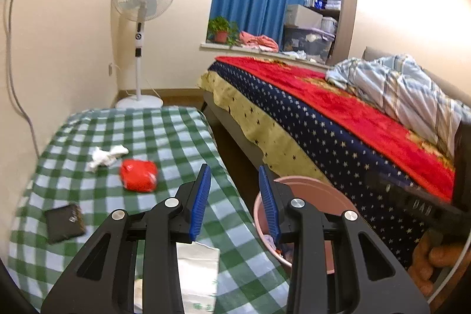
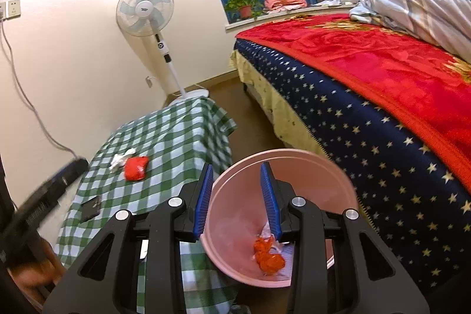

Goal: Collect trash
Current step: 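Move the left gripper to the white tissue while the right gripper approaches the white plastic bag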

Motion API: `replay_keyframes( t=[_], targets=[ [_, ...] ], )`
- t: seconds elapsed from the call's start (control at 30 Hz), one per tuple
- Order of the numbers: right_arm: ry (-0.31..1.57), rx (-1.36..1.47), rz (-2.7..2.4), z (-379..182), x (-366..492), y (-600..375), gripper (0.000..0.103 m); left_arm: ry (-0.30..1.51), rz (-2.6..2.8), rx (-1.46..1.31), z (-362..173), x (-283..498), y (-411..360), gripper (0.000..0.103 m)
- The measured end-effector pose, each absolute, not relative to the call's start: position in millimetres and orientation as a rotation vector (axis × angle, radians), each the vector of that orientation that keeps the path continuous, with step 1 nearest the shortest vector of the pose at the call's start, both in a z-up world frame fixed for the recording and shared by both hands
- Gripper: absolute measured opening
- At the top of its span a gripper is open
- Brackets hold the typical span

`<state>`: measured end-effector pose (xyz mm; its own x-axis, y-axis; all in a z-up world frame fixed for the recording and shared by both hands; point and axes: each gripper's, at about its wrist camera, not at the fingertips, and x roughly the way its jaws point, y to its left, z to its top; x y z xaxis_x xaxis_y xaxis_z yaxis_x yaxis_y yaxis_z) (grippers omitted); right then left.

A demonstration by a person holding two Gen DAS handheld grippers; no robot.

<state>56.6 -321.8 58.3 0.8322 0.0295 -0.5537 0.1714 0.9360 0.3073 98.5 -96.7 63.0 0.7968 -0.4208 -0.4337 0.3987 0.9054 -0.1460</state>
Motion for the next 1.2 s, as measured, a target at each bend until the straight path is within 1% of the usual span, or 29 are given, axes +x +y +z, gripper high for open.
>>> replay_keyframes(
  t=[0.33,0.47,0.67,0.87,1.2],
  targets=[
    [0.591,0.377,0.009,52,46,-283,0.033,0.442,-0.434,-0.010,101,113,-34,0.034],
    [0.602,0.418,0.033,41,40,-269,0.033,0.425,-0.420,0.037,109,126,-8,0.034],
    [0.643,0.376,0.095,21,40,-230,0.033,0.426,-0.349,0.062,99,144,35,0.034],
    [0.720,0.377,0.152,-8,49,-193,0.035,0.433,-0.250,-0.092,83,153,82,0.034],
    [0.877,0.418,0.207,-51,70,-153,0.035,0.420,-0.201,-0.087,78,160,101,0.034]
  ],
)
